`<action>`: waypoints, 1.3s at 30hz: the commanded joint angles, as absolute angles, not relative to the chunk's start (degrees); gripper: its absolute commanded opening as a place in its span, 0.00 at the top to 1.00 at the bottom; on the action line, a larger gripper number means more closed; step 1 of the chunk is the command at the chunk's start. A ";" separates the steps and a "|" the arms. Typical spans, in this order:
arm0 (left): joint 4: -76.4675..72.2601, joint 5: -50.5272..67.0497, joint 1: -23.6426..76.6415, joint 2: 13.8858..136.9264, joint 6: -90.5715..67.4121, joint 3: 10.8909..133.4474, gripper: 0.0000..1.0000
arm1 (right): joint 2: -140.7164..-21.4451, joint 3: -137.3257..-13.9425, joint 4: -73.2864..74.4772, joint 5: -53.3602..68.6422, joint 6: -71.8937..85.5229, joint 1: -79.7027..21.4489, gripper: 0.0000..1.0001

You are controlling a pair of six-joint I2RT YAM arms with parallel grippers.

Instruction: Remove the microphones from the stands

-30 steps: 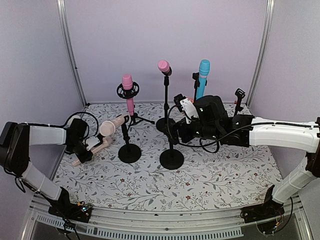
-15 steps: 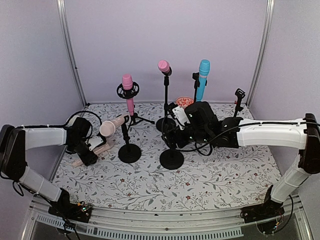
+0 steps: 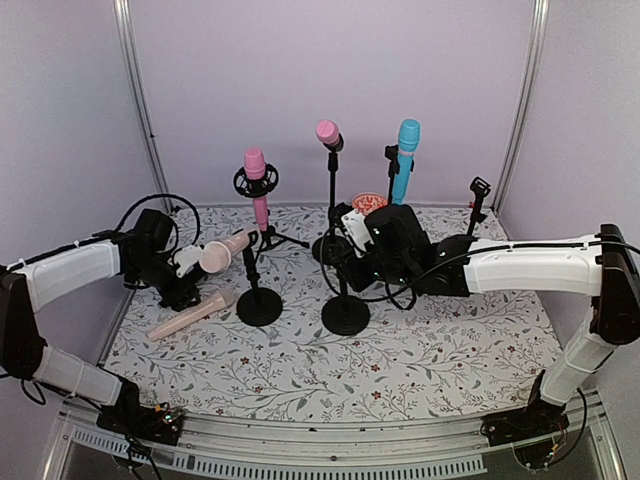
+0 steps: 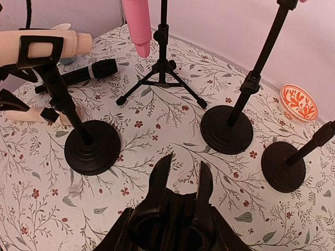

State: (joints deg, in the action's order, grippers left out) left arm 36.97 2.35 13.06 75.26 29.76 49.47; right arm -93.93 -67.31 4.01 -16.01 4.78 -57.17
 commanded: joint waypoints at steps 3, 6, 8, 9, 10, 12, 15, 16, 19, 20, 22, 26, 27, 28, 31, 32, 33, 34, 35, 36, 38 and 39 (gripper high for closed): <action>34.13 2.17 14.62 76.58 30.51 41.56 0.31 | -92.32 -66.89 2.64 -18.81 3.44 -55.64 0.74; 31.13 2.59 14.90 75.88 31.25 38.67 0.32 | -89.54 -64.41 2.61 -19.63 3.18 -52.46 0.78; 28.89 0.45 15.00 75.76 31.59 37.37 0.33 | -87.17 -62.26 2.58 -20.17 3.10 -49.38 0.80; 27.64 -1.08 15.07 75.66 31.88 36.70 0.34 | -86.15 -61.35 2.63 -20.17 2.91 -47.88 0.80; 26.05 -2.61 15.11 75.60 32.23 36.22 0.35 | -85.19 -60.40 2.58 -20.20 2.88 -46.15 0.80; 22.60 -5.89 15.25 75.72 32.75 35.11 0.35 | -83.25 -58.55 2.36 -20.13 2.98 -42.49 0.84; 19.94 -10.01 15.34 76.36 32.34 34.96 0.35 | -81.03 -56.44 2.13 -20.51 2.75 -38.32 0.85; 19.87 -10.36 15.35 76.62 31.92 35.30 0.35 | -80.45 -56.00 2.14 -20.63 2.56 -37.06 0.85; 20.65 -9.63 15.40 76.60 31.62 36.16 0.33 | -79.18 -55.15 2.13 -20.88 1.76 -33.63 0.85; 21.25 -8.75 15.43 76.33 31.52 36.47 0.32 | -78.87 -54.99 2.11 -21.27 1.45 -32.59 0.85; 22.31 -7.42 15.47 75.90 31.25 37.09 0.31 | -78.31 -54.69 2.17 -21.59 0.81 -30.50 0.85; 25.02 -3.17 15.39 74.58 30.06 39.03 0.27 | -77.55 -53.62 2.07 -22.00 0.62 -26.08 0.86; 25.70 -2.19 15.27 74.09 29.61 39.59 0.26 | -77.36 -53.24 1.99 -21.87 0.62 -25.09 0.86; 26.05 -1.31 15.07 73.56 29.28 40.09 0.24 | -77.30 -52.80 1.70 -21.74 0.68 -24.11 0.86; 26.89 0.05 14.77 71.98 29.10 41.66 0.13 | -76.79 -51.87 1.17 -22.02 0.62 -21.73 0.86; 27.59 0.79 14.56 71.58 28.97 42.40 0.13 | -76.48 -51.69 0.95 -21.87 0.62 -21.23 0.86; 28.23 1.57 14.28 71.28 28.85 43.21 0.12 | -76.14 -51.48 0.78 -21.72 0.62 -20.91 0.86; 29.08 2.56 13.98 70.97 28.57 44.18 0.07 | -75.78 -51.31 0.71 -21.78 0.62 -20.64 0.86; 29.97 4.11 13.56 70.63 28.44 45.11 0.05 | -75.58 -51.18 0.63 -22.00 -0.18 -20.62 0.84; 31.17 6.20 13.10 70.32 28.33 46.14 0.05 | -75.32 -51.22 0.66 -22.05 -0.90 -20.57 0.77; 33.09 9.92 12.22 69.61 27.94 48.06 0.01 | -74.74 -51.45 0.77 -21.44 -0.78 -20.63 0.54; 33.66 11.19 11.79 69.47 27.87 48.98 0.01 | -74.40 -51.62 0.95 -20.81 -0.47 -20.59 0.48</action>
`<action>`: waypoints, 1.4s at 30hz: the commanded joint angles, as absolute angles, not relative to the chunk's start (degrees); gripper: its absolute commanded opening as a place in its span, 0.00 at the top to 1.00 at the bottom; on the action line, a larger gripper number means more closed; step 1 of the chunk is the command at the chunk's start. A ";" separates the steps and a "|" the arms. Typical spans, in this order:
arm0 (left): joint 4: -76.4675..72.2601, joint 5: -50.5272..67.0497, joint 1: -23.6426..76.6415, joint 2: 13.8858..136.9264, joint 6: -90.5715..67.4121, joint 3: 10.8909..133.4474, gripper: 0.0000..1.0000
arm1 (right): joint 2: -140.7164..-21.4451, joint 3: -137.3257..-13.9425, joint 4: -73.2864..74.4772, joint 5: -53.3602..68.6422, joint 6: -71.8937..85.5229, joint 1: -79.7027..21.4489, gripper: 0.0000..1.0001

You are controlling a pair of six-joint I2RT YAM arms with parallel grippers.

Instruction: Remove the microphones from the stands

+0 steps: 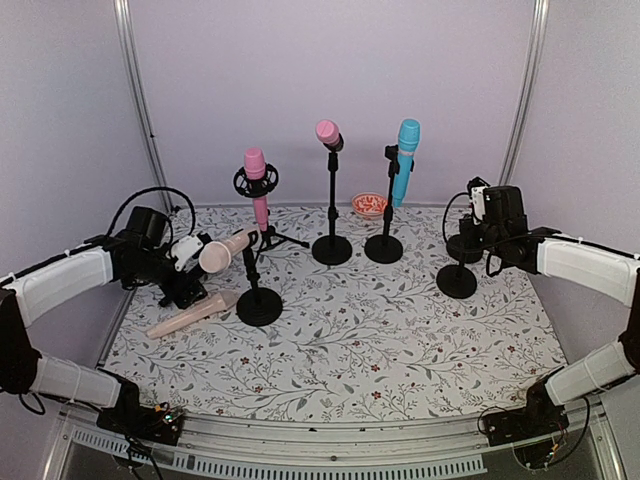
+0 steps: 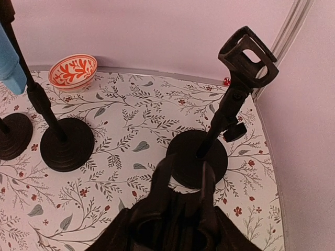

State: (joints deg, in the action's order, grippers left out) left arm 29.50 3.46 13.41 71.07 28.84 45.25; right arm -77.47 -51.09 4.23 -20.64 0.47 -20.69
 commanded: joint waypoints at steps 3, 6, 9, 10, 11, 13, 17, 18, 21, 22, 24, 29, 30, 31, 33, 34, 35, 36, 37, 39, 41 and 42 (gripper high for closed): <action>34.72 12.75 11.23 69.26 27.76 50.18 0.01 | -72.69 -52.24 1.51 -19.46 -0.27 -20.77 0.28; 35.80 15.24 9.62 69.09 27.96 50.71 0.01 | -69.36 -53.10 1.47 -21.05 -0.33 -23.57 0.10; 36.89 16.03 8.51 69.30 28.27 51.97 0.01 | -66.40 -54.31 1.89 -23.04 -1.59 -28.18 0.04; 36.54 15.85 7.91 69.22 28.08 52.20 0.01 | -65.76 -55.07 2.75 -23.37 -1.72 -29.92 0.03; 35.85 15.37 7.39 68.95 28.09 52.10 0.01 | -65.40 -55.87 3.50 -23.72 -1.80 -31.81 0.02; 35.11 14.78 6.31 68.38 28.41 51.79 0.01 | -65.54 -58.06 5.23 -25.55 -1.84 -36.99 0.00; 36.13 15.25 5.10 68.01 29.33 52.74 0.01 | -69.43 -64.80 8.33 -27.41 -1.55 -46.90 0.01; 36.78 14.76 4.98 68.28 29.35 53.65 0.01 | -70.95 -66.40 8.75 -27.78 -1.50 -49.38 0.01; 38.95 13.16 4.12 70.32 29.63 57.40 0.01 | -75.13 -68.80 8.37 -28.05 -1.66 -55.67 0.01; 39.62 13.50 3.17 71.13 29.70 58.43 0.01 | -76.34 -70.85 7.90 -27.74 -1.67 -57.43 0.01; 40.69 14.86 1.86 72.28 29.25 59.91 0.01 | -79.17 -73.17 7.20 -26.81 -1.82 -60.63 0.01; 40.24 15.93 0.82 72.92 28.75 60.78 0.01 | -85.56 -75.71 2.61 -23.79 -4.49 -66.31 0.01; 40.19 15.91 0.79 72.95 28.71 60.88 0.01 | -86.58 -75.49 1.51 -22.85 -4.77 -66.69 0.01; 40.12 15.80 0.73 72.93 28.47 61.09 0.01 | -87.76 -75.27 0.54 -22.13 -4.95 -66.90 0.01; 40.17 15.30 0.55 72.90 27.66 61.68 0.01 | -90.00 -75.03 -0.58 -20.60 -6.14 -67.04 0.01; 40.17 15.02 0.39 72.68 27.53 61.84 0.01 | -90.88 -75.00 -1.47 -20.22 -7.14 -67.20 0.01; 39.91 14.81 0.17 72.50 27.46 61.83 0.01 | -91.56 -74.88 -2.47 -19.82 -9.17 -67.42 0.01; 39.42 14.66 -0.07 72.24 27.36 61.44 0.01 | -92.04 -74.73 -3.58 -19.17 -10.47 -67.56 0.01; 39.00 14.49 -0.23 71.98 27.27 61.17 0.01 | -92.36 -74.45 -4.86 -17.99 -12.09 -67.58 0.01; 38.59 14.28 -0.56 71.81 27.37 60.84 0.01 | -92.88 -73.96 -7.47 -15.89 -15.23 -67.74 0.01; 38.55 13.97 -0.63 71.81 27.53 60.66 0.01 | -93.87 -74.22 -9.40 -14.70 -18.07 -68.04 0.01; 38.32 13.66 -0.68 71.81 27.51 60.55 0.01 | -94.67 -74.78 -9.89 -14.46 -20.06 -68.36 0.01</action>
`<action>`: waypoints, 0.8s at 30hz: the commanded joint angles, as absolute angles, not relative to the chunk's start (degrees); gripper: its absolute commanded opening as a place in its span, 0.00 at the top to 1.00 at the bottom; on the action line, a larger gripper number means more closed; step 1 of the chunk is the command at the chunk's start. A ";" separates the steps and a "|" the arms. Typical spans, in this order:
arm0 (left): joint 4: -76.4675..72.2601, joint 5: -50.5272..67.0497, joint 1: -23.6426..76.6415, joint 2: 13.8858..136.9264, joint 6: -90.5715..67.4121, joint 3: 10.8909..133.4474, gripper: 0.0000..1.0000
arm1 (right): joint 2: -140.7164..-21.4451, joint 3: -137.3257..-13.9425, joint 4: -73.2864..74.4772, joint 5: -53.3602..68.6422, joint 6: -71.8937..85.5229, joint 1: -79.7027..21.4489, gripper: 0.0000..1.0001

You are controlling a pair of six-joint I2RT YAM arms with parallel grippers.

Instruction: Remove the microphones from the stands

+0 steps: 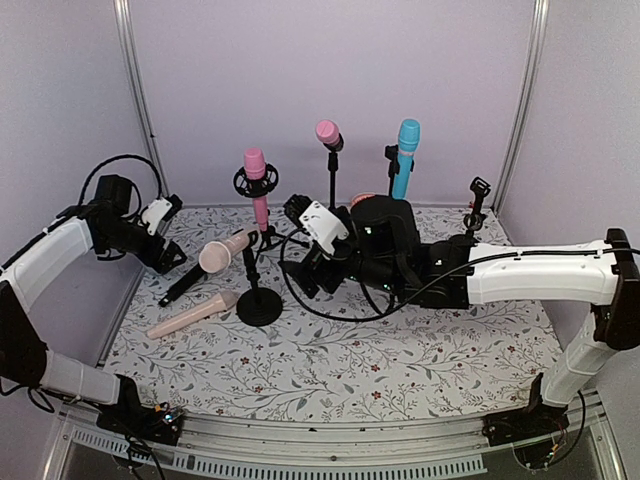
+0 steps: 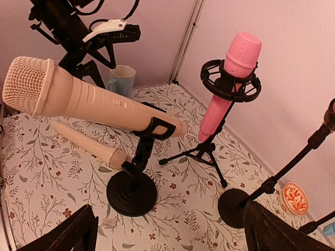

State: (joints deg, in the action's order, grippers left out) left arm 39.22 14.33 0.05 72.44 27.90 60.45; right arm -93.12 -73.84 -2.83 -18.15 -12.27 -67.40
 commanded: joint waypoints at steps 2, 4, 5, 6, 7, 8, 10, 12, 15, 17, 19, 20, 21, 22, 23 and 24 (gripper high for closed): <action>38.01 13.22 -0.71 71.76 27.42 60.29 0.01 | -96.70 -76.10 -10.70 -14.40 -22.95 -69.35 0.01; 37.98 13.79 -0.65 71.49 27.32 60.10 0.01 | -99.35 -77.53 -11.56 -14.68 -27.32 -70.56 0.01; 37.97 14.33 -0.63 71.27 27.26 59.96 0.01 | -100.61 -78.20 -11.86 -14.82 -29.52 -71.06 0.01; 38.01 14.93 -0.64 71.16 27.13 59.95 0.01 | -101.65 -78.89 -12.19 -15.00 -32.16 -71.56 0.01; 38.19 15.50 -0.62 71.11 27.00 60.05 0.01 | -102.55 -79.53 -12.59 -15.17 -33.59 -71.93 0.01; 38.48 16.12 -0.62 71.09 26.98 60.18 0.01 | -103.35 -80.12 -13.02 -15.17 -35.28 -72.16 0.01; 39.09 16.96 -0.64 71.17 27.01 60.71 0.01 | -104.90 -81.43 -13.59 -14.66 -37.65 -72.37 0.01; 39.87 18.10 -0.63 71.42 27.21 61.04 0.01 | -106.27 -83.08 -14.40 -14.43 -39.23 -72.42 0.01; 40.47 19.94 -0.56 71.80 27.02 61.09 0.01 | -108.45 -85.23 -17.03 -14.66 -41.65 -72.51 0.01; 39.35 20.79 -0.66 71.81 25.93 60.29 0.01 | -110.01 -86.55 -19.87 -14.41 -42.90 -72.53 0.01; 38.39 22.76 -0.70 71.72 25.31 59.60 0.01 | -111.77 -87.76 -22.70 -14.27 -44.12 -72.51 0.00; 38.19 24.05 -0.70 71.60 24.84 59.39 0.01 | -112.82 -88.47 -23.71 -14.40 -45.12 -72.53 0.01; 38.15 25.66 -0.70 71.43 24.48 59.33 0.01 | -113.69 -89.37 -24.72 -14.46 -45.65 -72.50 0.01; 38.04 27.07 -0.74 71.19 23.96 59.45 0.01 | -114.41 -89.72 -26.20 -14.49 -46.32 -72.55 0.02; 37.81 28.17 -0.71 70.93 23.53 59.43 0.01 | -114.96 -90.00 -27.20 -14.25 -46.71 -72.59 0.03; 37.65 29.36 -0.70 70.71 23.25 59.42 0.01 | -115.30 -90.20 -28.05 -13.83 -46.98 -72.62 0.05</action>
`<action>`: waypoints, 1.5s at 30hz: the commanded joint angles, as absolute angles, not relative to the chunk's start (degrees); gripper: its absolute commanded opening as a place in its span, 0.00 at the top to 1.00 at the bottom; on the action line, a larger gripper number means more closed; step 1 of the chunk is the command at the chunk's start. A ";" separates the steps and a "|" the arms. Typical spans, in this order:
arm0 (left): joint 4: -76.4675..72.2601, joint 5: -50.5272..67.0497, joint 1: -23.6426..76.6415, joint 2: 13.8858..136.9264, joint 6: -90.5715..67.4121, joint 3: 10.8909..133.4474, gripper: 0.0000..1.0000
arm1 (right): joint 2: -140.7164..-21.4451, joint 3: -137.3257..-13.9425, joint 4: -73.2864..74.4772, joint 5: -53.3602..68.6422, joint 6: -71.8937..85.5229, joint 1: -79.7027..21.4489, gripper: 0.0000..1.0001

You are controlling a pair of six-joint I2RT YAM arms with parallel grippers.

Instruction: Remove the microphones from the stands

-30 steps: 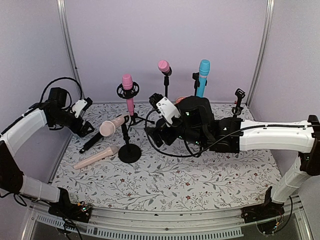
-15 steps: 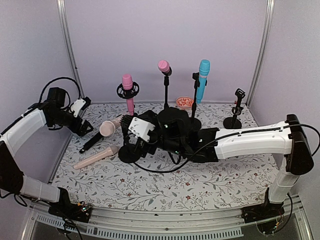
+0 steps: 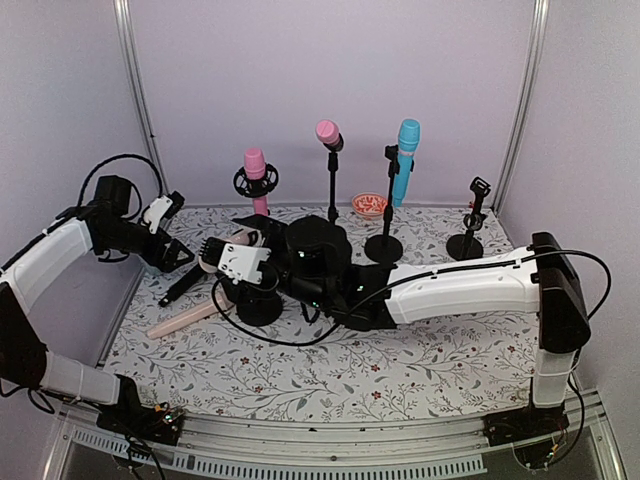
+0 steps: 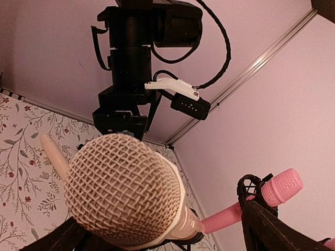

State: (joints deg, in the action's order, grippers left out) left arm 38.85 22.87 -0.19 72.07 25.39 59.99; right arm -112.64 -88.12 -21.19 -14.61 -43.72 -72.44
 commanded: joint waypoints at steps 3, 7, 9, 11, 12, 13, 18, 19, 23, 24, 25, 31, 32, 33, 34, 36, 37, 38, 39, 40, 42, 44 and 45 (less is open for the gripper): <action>37.53 30.92 -0.73 70.28 23.01 58.97 0.01 | -116.04 -90.71 -30.10 -12.53 -47.43 -72.77 0.09; 37.06 33.38 -0.70 69.32 23.29 57.44 0.01 | -116.31 -91.38 -30.90 -11.26 -46.35 -72.78 0.14; 36.56 35.09 -0.71 68.30 23.61 56.57 0.01 | -116.13 -91.11 -31.47 -10.75 -45.79 -72.86 0.20; 35.83 37.44 -0.65 67.08 24.00 55.32 0.01 | -116.31 -91.06 -32.19 -10.63 -45.21 -72.88 0.27; 34.71 38.53 -0.62 66.41 24.05 54.55 0.01 | -116.36 -91.05 -32.70 -10.84 -45.05 -72.86 0.32; 33.97 39.01 -0.47 65.84 24.13 53.90 0.01 | -116.37 -90.94 -33.74 -11.76 -44.69 -72.86 0.37; 34.87 38.83 0.02 65.66 25.05 54.50 0.01 | -113.33 -86.43 -39.19 -12.62 -45.91 -72.86 0.57; 35.31 39.13 0.24 66.06 25.03 54.71 0.01 | -112.77 -85.86 -39.23 -12.63 -46.35 -72.86 0.59; 34.87 38.62 3.47 67.87 23.45 55.09 0.05 | -110.15 -83.07 -39.41 -13.84 -47.41 -72.86 0.67; 34.54 37.84 4.66 68.19 23.18 55.27 0.06 | -109.33 -82.22 -39.46 -14.22 -47.25 -72.86 0.68; 34.54 37.45 5.89 68.53 23.15 55.55 0.06 | -108.46 -81.24 -39.52 -14.57 -47.06 -72.86 0.69; 32.82 37.82 12.33 70.22 21.57 56.89 0.07 | -103.22 -75.47 -39.72 -15.96 -45.38 -72.86 0.72; 31.94 38.26 13.15 70.57 20.98 57.03 0.07 | -102.44 -74.66 -39.74 -15.84 -45.21 -72.86 0.73; 31.15 39.00 14.04 70.77 20.46 57.04 0.07 | -101.78 -74.02 -39.68 -15.71 -45.10 -72.86 0.74; 30.06 40.66 14.76 70.91 20.06 56.85 0.07 | -101.13 -73.54 -39.49 -15.68 -45.00 -72.84 0.74; 27.19 43.81 15.61 70.87 18.68 55.54 0.06 | -99.68 -72.75 -38.73 -15.52 -44.19 -72.86 0.74; 26.70 44.63 16.16 71.48 18.26 55.43 0.06 | -98.99 -72.21 -38.74 -15.55 -43.13 -72.80 0.74; 26.68 44.83 16.92 72.52 17.89 55.69 0.07 | -98.35 -71.64 -38.76 -15.56 -42.24 -72.71 0.75; 26.71 44.65 17.73 73.60 17.71 56.10 0.07 | -97.97 -71.01 -38.72 -15.49 -41.54 -72.62 0.75; 26.72 44.31 18.71 74.56 17.61 56.53 0.08 | -97.60 -70.55 -38.73 -15.39 -40.54 -72.60 0.75; 26.11 43.91 20.90 75.95 17.34 57.45 0.08 | -97.39 -69.86 -38.76 -15.37 -39.73 -72.52 0.76; 24.90 43.94 22.80 76.96 16.31 58.40 0.08 | -97.66 -69.90 -38.75 -15.77 -39.23 -72.45 0.76; 24.13 43.88 23.56 77.74 15.61 59.10 0.09 | -97.85 -70.19 -38.76 -15.96 -38.93 -72.42 0.76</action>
State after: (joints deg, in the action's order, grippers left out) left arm 27.79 42.52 20.21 75.81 18.09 56.31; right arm -99.68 -70.41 -36.29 -14.41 -41.21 -72.69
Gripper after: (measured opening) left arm 0.919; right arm 0.490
